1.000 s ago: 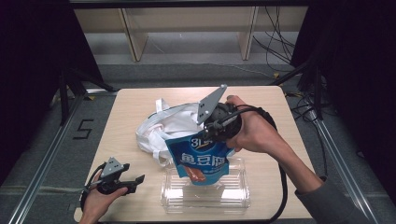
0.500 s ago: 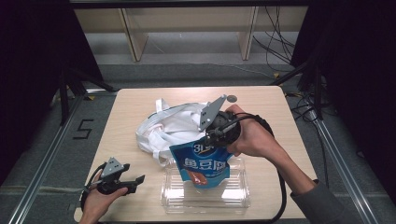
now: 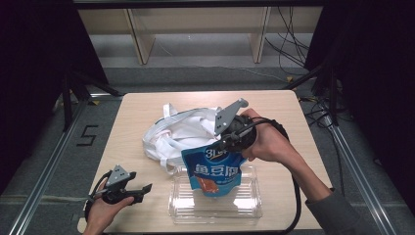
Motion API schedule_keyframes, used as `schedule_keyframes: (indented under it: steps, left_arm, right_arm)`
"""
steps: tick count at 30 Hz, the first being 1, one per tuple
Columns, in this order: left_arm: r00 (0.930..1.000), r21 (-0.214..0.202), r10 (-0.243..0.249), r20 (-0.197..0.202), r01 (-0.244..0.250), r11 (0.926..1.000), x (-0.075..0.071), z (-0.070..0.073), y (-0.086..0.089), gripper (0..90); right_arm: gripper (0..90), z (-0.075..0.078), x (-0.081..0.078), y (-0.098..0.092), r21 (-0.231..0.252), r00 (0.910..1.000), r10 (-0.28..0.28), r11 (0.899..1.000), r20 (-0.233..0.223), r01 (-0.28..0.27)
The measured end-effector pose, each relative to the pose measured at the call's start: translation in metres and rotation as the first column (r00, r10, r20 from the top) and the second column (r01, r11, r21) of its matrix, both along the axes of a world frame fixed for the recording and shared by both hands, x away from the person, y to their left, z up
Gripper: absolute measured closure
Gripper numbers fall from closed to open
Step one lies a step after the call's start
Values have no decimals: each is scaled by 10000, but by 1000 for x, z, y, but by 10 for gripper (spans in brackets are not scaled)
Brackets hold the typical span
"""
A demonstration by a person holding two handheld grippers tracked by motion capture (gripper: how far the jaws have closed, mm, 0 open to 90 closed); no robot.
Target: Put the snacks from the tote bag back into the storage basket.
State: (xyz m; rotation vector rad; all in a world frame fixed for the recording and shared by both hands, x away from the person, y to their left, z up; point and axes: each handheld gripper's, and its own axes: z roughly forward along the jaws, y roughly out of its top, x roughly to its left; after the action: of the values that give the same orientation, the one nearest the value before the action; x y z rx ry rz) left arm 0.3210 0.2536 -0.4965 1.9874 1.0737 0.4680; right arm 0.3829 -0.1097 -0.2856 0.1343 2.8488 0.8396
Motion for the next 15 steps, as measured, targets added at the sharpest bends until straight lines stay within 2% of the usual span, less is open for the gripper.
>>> schedule_keyframes:
  steps: [1,2,8,9,10,12,13,15]
  left_arm:
    - [10000,-88,6,-25,-6,10000,0,0,-1,223]
    - [10000,-48,38,-12,-38,10000,0,0,-1,223]
    - [10000,-46,51,-12,-51,10000,0,0,0,223]
    - [10000,-57,53,-14,-53,10000,0,0,0,222]
    - [10000,-45,58,-12,-58,10000,0,0,0,222]
    - [10000,-77,54,18,-54,10000,0,-1,-1,222]
    - [10000,-84,69,21,-69,9999,0,-1,-1,223]
    - [9999,-118,89,60,-88,9999,0,-1,0,222]
  right_arm:
    - [900,0,0,0,-24,10000,25,10000,-33,-25]
    - [900,0,2,-1,-42,9995,301,9995,34,-301]
    - [897,-3,1,-8,291,9995,285,9992,110,-289]
    - [889,-4,1,-9,410,9993,381,9984,-14,-380]
    - [880,-5,3,-10,506,9970,739,9959,238,-750]
    - [824,-4,2,-11,611,9983,522,9967,239,-536]
    - [768,-2,-1,-13,727,9999,73,9973,85,-79]
    - [708,2,-1,-18,1188,10000,18,9929,47,-23]
